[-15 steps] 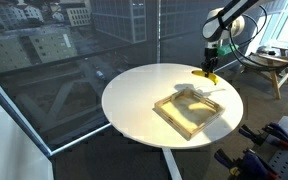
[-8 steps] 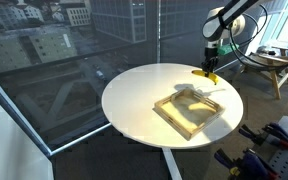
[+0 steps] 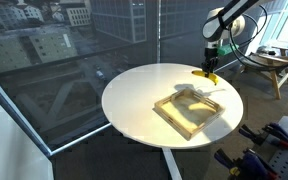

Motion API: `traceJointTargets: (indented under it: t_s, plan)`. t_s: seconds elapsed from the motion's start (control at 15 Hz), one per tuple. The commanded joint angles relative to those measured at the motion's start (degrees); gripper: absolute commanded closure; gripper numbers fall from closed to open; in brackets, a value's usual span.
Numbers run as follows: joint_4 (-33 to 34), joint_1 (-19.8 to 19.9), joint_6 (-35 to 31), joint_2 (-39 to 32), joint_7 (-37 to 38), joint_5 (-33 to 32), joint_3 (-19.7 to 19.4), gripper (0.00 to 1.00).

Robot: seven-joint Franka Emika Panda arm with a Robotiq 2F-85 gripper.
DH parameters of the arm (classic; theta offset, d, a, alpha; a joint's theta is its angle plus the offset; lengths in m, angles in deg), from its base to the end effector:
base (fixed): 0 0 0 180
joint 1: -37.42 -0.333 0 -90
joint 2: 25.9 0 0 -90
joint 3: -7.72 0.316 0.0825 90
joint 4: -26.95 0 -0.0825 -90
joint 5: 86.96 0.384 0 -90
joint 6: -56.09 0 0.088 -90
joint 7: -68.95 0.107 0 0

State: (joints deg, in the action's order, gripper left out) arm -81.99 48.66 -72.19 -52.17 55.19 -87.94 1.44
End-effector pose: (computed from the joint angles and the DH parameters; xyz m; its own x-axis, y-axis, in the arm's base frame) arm 0.5897 -0.1836 0.2502 0.9904 -0.0474 -0.1297 -0.0438 -0.9986 0.0305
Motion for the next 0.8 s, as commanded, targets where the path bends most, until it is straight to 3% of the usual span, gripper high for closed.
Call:
traceJointTargets:
  t_s: [0.0,0.07,0.13,0.73]
  plan:
    - [0.2,0.3,0.2,0.0,0.1,-0.2,0.3,0.59]
    - [0.2,0.3,0.2,0.0,0.1,-0.2,0.3,0.59]
    - [0.2,0.3,0.2,0.0,0.1,-0.2,0.3,0.84]
    - [-1.3,-0.3,-2.1,1.6,-0.5,0.0,1.8,0.84]
